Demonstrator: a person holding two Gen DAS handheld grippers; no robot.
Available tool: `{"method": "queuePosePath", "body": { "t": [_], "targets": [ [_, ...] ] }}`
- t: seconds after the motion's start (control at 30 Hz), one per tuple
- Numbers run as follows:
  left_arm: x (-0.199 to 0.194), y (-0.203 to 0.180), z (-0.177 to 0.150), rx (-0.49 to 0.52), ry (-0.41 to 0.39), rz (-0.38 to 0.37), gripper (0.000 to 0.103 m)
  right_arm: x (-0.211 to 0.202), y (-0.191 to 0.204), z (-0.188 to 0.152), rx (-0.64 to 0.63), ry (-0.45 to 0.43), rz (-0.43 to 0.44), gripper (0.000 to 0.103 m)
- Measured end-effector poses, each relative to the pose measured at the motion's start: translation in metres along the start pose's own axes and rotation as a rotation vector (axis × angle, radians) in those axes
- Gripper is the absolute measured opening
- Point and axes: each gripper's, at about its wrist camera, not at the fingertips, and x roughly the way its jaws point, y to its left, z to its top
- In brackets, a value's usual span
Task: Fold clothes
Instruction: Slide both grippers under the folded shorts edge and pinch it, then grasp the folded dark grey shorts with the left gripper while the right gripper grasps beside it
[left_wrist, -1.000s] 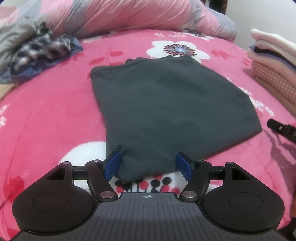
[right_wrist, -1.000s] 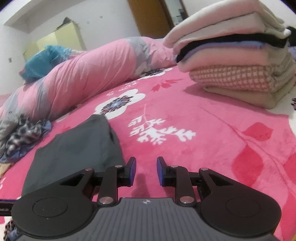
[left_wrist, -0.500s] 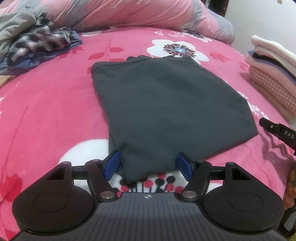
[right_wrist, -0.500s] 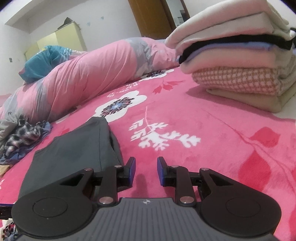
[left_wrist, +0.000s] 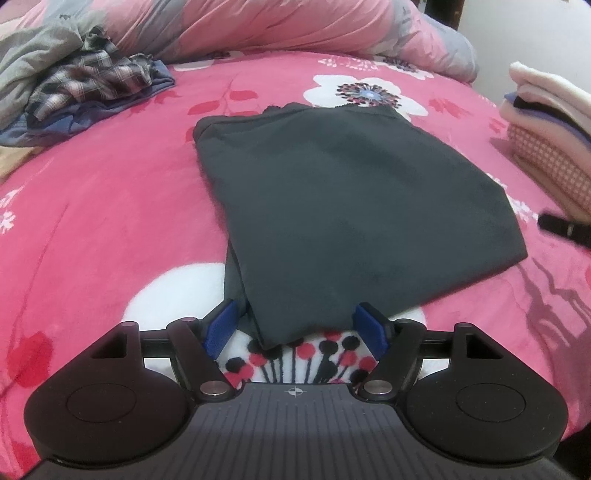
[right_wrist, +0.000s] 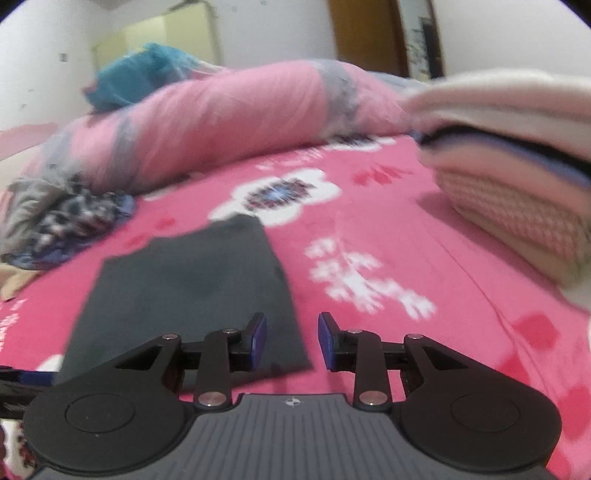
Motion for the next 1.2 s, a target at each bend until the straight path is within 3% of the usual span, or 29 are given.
{"method": "queuePosePath", "body": {
  "t": [0.3, 0.47, 0.77, 1.07, 1.2],
  "targets": [
    [0.002, -0.008, 0.003, 0.017, 0.020, 0.047, 0.073, 0.028, 0.034, 0.003, -0.177, 0.000, 0.101, 0.033],
    [0.002, -0.010, 0.002, 0.020, 0.022, 0.063, 0.074, 0.053, 0.030, -0.025, -0.219, 0.078, 0.080, 0.033],
    [0.002, -0.010, -0.001, -0.003, 0.018, 0.081, 0.078, 0.051, 0.031, -0.035, -0.233, 0.042, 0.084, 0.036],
    [-0.020, -0.001, -0.015, -0.092, -0.109, 0.043, 0.079, 0.051, 0.028, -0.036, -0.211, 0.032, 0.108, 0.041],
    [-0.031, 0.005, -0.018, -0.143, -0.148, -0.008, 0.090, 0.049, 0.028, -0.037, -0.211, 0.028, 0.109, 0.041]
  ]
}}
